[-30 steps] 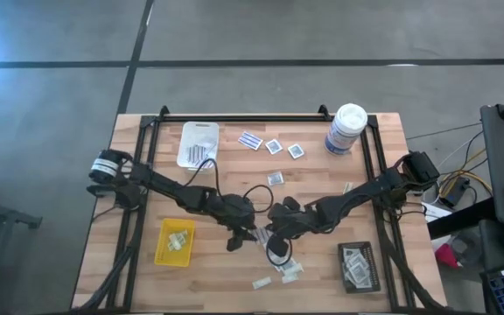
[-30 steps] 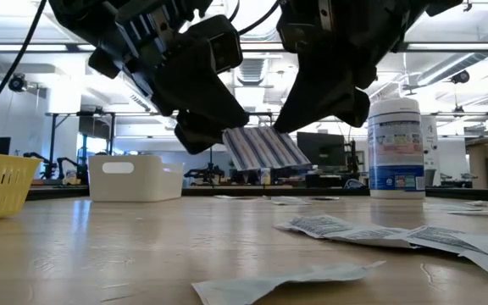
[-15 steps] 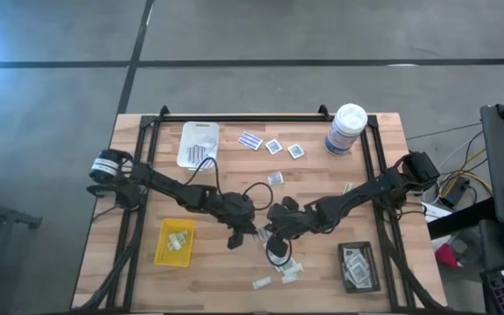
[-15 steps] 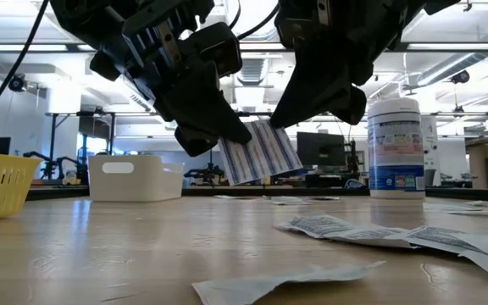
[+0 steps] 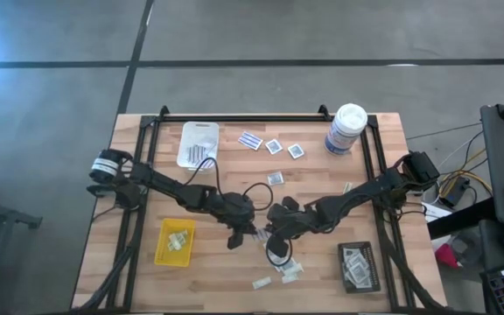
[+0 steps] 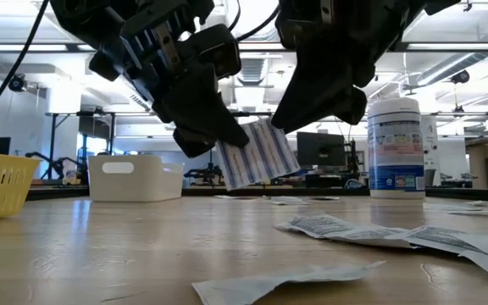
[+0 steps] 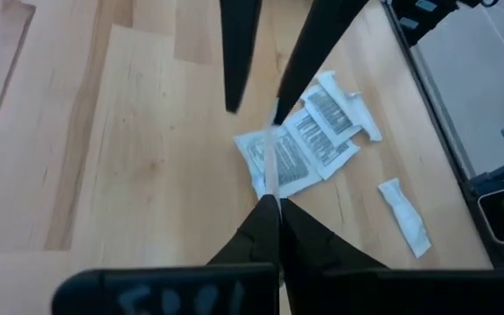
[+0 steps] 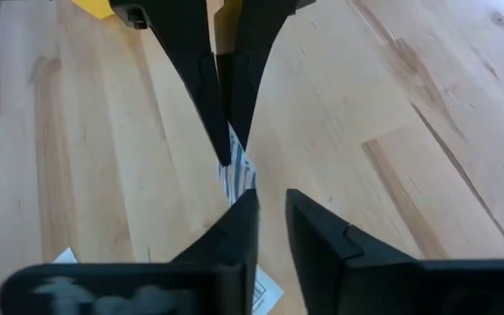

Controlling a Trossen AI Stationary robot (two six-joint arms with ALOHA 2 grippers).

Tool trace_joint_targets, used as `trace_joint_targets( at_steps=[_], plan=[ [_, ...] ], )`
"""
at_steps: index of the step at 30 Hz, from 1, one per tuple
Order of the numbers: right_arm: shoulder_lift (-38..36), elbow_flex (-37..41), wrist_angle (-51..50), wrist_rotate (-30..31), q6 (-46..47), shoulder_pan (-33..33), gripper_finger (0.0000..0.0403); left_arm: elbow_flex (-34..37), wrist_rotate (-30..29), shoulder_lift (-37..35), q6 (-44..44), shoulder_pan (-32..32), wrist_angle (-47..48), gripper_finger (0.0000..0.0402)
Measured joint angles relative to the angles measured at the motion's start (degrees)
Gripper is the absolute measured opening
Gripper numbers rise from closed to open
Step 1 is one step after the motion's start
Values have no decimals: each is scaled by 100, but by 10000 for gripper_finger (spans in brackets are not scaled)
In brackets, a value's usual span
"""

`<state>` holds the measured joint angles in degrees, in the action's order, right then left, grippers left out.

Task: Pick & Place First Aid Supplies
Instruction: Put the blue bandage into the white bin

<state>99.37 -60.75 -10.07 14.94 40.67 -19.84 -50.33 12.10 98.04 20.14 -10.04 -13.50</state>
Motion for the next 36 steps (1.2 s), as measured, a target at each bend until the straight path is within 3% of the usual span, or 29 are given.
trace_joint_targets(
  at_steps=[6, 14, 24, 31, 36],
  plan=[
    [-112, 0, -134, -72, -81, 41, 111, 0, -13, -155, -106, 163, 666, 0],
    [-559, 2, -737, -131, -38, 33, 132, 0, -221, -910, -452, 434, 1821, 0],
    [-798, 90, -1098, 181, -122, -1, 117, 36, -1337, -2250, -757, 807, 3179, 0],
    [-792, 358, -1117, 181, -36, -4, 104, 517, -1991, -3222, -763, 1218, 3191, 0],
    [-791, 389, -1082, 195, -34, -4, 97, 873, -2783, -3812, -535, 1771, 3136, 0]
  ],
)
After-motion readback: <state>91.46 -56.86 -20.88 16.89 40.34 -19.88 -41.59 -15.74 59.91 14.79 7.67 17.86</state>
